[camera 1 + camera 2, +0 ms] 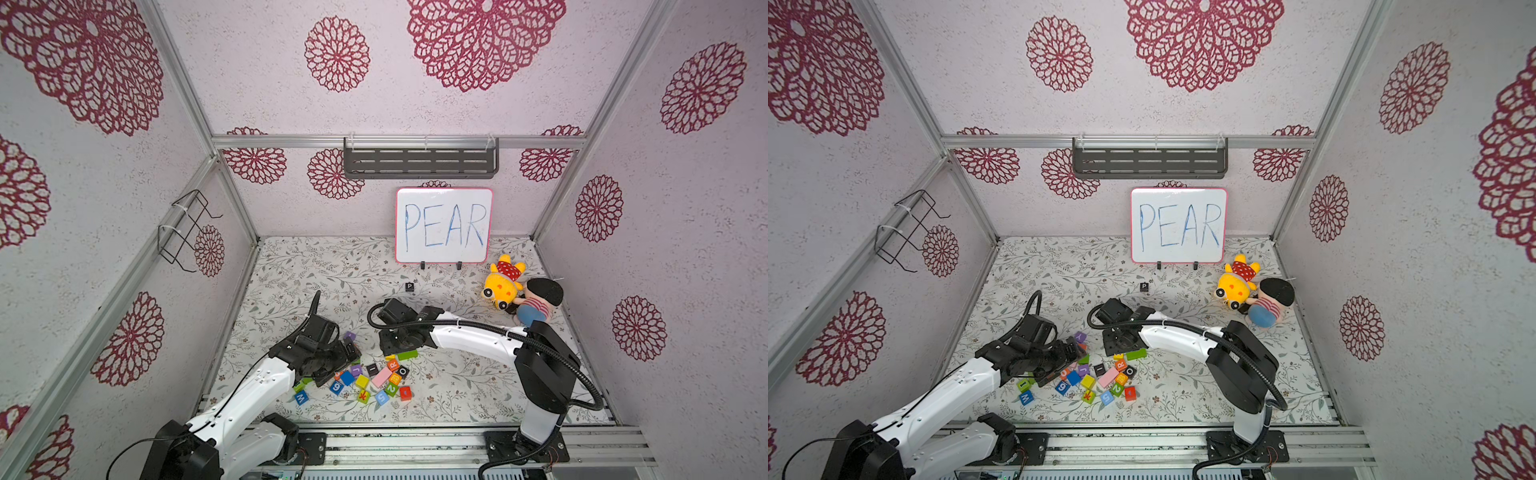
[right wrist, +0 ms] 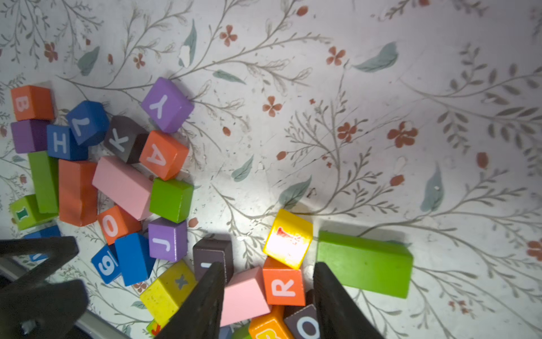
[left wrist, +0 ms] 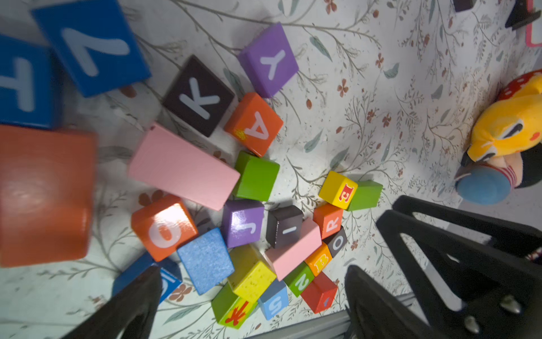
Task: Spell the uppercase word “pear” with letter blocks
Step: Pick up the letter block from the center of the board.
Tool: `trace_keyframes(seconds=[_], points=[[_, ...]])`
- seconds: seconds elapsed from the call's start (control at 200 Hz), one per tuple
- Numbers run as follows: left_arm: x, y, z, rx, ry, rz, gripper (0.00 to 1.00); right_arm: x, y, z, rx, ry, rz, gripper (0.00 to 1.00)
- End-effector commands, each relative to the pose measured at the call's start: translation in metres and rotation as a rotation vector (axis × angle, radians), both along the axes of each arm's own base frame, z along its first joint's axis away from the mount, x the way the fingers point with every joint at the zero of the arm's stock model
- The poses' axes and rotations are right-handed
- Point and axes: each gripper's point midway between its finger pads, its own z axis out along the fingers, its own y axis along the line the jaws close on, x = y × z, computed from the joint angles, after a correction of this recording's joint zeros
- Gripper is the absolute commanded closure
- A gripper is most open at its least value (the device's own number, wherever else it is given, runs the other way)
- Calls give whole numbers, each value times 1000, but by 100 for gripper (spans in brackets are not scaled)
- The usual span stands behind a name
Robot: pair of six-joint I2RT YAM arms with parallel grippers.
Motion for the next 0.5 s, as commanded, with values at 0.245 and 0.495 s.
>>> trace_keyframes(seconds=[0.245, 0.495], points=[[8, -18, 7, -95, -91, -47, 1, -6, -6, -9, -21, 22, -51, 49], [9, -15, 5, -79, -98, -39, 1, -4, -7, -23, -46, 40, -48, 51]])
